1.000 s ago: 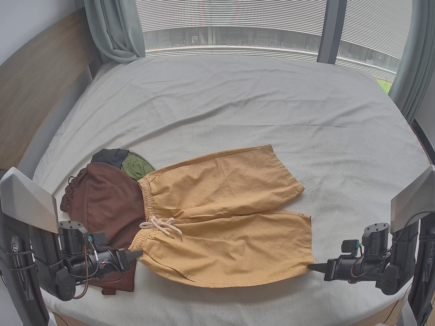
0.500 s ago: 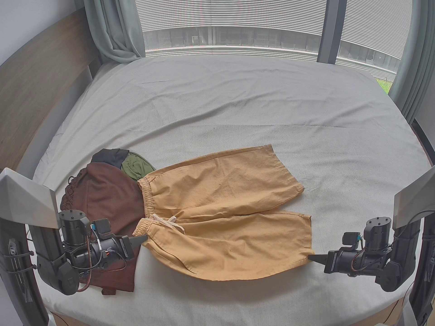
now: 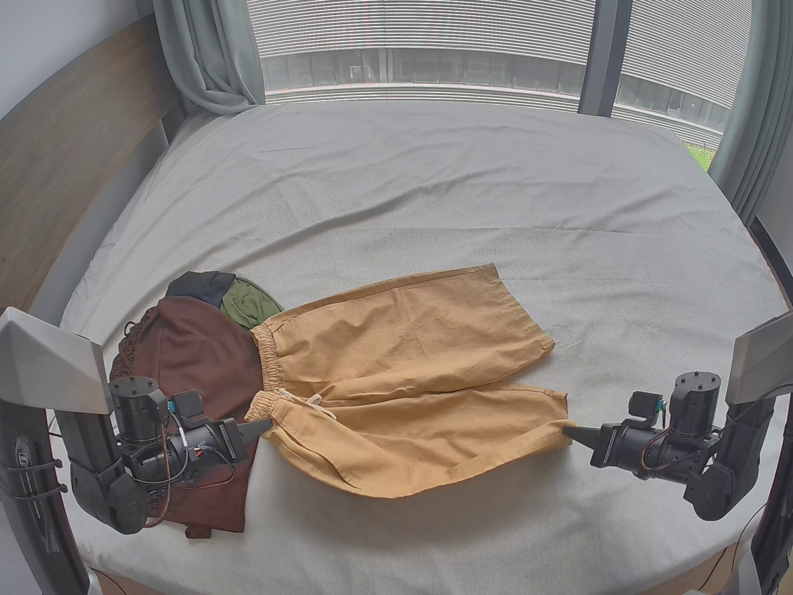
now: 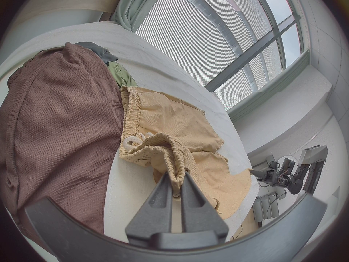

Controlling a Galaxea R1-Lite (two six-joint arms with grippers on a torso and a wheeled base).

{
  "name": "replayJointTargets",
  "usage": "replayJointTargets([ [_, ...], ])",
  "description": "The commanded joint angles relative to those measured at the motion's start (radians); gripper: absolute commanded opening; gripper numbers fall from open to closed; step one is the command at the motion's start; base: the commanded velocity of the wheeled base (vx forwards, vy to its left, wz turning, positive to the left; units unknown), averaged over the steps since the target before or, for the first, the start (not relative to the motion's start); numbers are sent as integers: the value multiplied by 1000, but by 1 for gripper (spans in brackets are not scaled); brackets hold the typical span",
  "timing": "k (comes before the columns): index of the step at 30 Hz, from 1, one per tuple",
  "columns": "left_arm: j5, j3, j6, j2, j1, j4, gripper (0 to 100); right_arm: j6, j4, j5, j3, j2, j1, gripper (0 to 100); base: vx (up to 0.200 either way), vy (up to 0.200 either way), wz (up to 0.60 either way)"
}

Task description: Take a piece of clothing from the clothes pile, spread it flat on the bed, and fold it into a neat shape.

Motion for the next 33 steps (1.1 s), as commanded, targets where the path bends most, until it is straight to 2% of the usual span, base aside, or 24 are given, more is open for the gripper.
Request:
replayJointTargets([
  [1,12,-15,-22,-4,-13,-3,0,7,0,0,-40,-47,1,0,0,0,0],
  [14,73,-54,-55,-1,-28,-1,0,24,2,23,-228,-49,-54,0,0,0,0],
  [19,104,-81,-87,-2,-28,-1,0,73,3,22,-314,-39,-54,0,0,0,0],
  [29,125,-109,-101,5,-27,-1,0,84,9,29,-475,50,-60,0,0,0,0],
  [33,148,-134,-147,4,-30,-1,0,96,14,32,-572,106,-58,0,0,0,0],
])
